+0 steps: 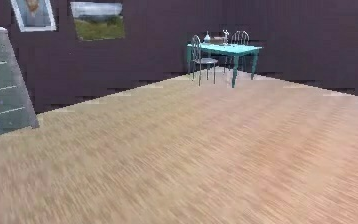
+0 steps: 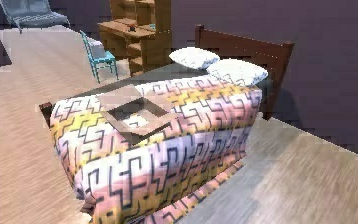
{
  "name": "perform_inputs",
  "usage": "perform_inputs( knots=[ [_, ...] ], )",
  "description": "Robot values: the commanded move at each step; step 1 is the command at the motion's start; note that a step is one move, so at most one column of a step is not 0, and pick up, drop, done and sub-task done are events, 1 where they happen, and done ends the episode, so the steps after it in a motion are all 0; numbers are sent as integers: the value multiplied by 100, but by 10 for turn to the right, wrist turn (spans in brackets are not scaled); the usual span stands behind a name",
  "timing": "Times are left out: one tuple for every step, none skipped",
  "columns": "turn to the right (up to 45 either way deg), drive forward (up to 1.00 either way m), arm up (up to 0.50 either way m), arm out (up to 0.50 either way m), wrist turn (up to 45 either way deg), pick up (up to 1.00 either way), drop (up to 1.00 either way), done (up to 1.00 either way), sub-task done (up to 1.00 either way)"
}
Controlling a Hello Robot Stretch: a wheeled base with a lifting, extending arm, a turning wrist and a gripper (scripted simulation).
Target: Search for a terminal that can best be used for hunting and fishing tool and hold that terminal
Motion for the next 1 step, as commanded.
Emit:
perform_inputs(
  knots=[
    [240,0,0,0,0,0,0,0,0]
  ],
)
